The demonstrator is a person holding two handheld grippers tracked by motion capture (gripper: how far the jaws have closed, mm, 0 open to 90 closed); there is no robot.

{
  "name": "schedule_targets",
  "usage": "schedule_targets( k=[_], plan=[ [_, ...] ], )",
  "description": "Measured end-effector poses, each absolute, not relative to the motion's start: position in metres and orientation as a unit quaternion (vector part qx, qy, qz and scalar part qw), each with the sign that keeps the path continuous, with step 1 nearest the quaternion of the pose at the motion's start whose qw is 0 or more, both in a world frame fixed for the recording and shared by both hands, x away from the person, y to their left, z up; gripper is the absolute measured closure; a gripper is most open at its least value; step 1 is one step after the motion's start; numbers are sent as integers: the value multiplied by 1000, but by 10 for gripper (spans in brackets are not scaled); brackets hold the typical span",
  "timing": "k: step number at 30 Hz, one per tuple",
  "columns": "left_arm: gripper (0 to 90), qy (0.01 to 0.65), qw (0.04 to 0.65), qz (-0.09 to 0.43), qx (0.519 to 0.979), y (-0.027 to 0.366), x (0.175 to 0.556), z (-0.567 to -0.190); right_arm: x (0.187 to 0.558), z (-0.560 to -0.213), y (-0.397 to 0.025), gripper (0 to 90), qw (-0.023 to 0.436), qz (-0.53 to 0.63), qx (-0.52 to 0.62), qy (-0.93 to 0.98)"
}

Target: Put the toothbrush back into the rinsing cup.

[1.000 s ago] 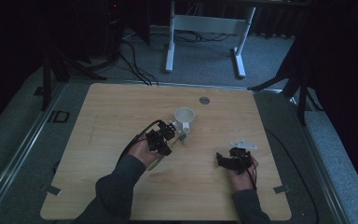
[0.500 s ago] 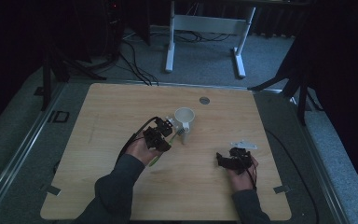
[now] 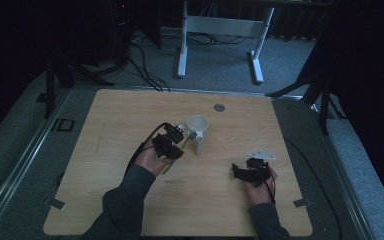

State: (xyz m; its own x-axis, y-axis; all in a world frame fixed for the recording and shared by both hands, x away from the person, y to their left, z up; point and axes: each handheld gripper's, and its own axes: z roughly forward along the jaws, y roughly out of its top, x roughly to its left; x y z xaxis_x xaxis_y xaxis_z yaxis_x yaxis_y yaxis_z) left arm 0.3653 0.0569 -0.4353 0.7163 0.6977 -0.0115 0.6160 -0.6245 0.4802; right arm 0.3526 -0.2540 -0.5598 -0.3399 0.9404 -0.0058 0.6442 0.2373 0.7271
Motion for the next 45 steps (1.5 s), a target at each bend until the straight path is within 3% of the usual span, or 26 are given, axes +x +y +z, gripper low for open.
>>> schedule_targets(
  k=[45],
  plan=[
    [817,381,358,187,832,75,361,-414,353,-560,-254,184,230,323,527,752]
  ],
)
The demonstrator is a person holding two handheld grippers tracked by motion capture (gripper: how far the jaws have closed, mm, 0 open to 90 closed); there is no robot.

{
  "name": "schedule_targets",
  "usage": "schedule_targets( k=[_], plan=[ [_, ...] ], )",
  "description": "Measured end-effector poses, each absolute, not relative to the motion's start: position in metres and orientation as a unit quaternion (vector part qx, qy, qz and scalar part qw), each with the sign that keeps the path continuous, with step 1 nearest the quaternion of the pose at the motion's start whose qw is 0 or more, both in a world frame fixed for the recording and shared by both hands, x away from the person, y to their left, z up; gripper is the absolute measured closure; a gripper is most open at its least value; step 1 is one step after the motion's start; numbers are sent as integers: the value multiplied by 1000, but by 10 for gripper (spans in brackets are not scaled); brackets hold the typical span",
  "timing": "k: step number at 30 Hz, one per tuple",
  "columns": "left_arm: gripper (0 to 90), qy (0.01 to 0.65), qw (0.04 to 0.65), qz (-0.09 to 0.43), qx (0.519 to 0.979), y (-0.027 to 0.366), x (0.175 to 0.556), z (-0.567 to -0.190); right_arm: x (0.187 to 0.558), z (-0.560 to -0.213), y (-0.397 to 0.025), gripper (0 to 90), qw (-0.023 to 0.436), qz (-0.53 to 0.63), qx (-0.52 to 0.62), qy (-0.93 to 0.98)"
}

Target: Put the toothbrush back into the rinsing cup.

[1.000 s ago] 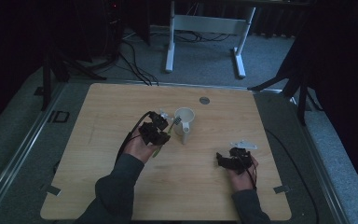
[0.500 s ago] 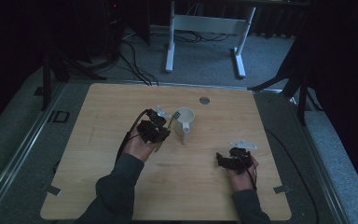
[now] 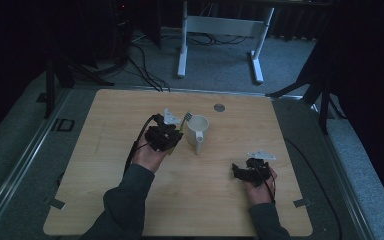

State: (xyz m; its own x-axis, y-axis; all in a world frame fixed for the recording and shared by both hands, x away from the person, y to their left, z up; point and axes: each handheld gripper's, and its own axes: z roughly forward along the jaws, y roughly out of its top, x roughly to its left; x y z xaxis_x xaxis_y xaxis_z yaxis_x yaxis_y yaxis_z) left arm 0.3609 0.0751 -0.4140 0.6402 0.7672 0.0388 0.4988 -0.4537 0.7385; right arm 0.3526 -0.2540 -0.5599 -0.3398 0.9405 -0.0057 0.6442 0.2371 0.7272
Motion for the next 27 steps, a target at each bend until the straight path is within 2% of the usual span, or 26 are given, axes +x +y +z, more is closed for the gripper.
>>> schedule_targets(
  k=[27],
  plan=[
    [817,363,414,233,802,74,356,-410,353,-560,-254,184,230,322,527,752]
  ],
)
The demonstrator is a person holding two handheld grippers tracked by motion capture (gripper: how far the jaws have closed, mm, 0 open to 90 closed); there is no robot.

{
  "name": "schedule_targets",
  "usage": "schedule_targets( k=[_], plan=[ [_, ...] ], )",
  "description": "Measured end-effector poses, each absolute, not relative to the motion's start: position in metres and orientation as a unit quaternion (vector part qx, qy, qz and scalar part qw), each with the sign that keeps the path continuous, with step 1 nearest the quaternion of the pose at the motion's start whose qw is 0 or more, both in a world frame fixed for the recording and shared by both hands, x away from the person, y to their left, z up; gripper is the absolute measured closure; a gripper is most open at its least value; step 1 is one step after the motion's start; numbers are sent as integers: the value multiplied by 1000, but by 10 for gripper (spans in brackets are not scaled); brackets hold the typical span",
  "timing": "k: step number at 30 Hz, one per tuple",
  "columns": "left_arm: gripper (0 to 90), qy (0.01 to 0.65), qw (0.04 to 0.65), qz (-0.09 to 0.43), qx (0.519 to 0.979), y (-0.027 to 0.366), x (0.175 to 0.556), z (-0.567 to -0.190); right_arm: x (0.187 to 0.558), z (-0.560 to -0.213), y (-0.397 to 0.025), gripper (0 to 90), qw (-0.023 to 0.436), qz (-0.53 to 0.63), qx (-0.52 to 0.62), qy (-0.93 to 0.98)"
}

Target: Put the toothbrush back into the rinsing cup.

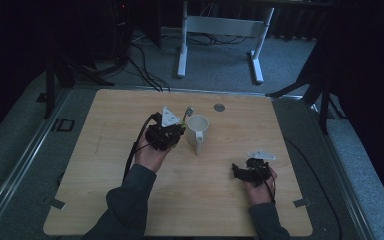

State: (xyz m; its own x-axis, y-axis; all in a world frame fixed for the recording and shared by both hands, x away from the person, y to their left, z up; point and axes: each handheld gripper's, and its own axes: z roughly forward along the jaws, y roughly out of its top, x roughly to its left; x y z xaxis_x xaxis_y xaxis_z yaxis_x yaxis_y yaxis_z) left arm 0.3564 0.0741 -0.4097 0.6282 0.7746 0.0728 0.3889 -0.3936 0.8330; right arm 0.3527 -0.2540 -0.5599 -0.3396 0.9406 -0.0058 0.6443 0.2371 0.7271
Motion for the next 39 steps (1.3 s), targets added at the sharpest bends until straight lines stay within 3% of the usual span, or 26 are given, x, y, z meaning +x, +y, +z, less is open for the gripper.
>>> schedule_targets(
  k=[39],
  plan=[
    [817,333,462,239,786,60,359,-401,353,-560,-254,184,230,323,525,754]
  ],
)
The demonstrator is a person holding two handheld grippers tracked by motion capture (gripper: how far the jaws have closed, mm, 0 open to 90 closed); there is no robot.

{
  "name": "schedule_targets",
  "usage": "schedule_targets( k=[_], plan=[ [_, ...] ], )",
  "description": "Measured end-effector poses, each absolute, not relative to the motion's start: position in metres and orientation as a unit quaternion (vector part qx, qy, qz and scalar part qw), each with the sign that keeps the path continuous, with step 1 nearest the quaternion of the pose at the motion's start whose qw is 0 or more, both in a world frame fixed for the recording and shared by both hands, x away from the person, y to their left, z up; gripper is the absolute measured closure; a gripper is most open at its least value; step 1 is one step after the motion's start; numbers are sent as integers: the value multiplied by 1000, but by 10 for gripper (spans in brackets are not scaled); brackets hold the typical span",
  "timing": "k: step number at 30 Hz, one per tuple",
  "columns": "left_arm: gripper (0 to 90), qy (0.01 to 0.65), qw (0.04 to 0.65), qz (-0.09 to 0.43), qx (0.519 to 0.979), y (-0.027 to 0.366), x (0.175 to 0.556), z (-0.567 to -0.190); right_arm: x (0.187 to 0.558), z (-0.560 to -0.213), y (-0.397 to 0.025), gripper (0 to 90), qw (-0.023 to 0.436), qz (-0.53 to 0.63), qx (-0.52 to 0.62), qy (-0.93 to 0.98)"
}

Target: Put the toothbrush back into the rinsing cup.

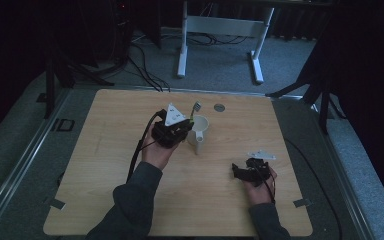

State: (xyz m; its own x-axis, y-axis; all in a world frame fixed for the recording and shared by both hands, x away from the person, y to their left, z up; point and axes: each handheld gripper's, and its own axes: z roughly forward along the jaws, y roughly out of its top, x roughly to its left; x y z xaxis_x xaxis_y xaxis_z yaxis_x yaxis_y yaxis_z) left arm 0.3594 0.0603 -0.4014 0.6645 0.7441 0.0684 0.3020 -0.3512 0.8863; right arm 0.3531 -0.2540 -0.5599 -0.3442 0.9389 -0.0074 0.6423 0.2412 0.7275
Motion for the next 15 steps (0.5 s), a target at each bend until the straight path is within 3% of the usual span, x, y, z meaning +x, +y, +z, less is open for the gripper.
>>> schedule_targets(
  k=[15],
  plan=[
    [817,330,482,227,779,55,363,-402,353,-560,-254,184,230,323,524,754]
  ],
)
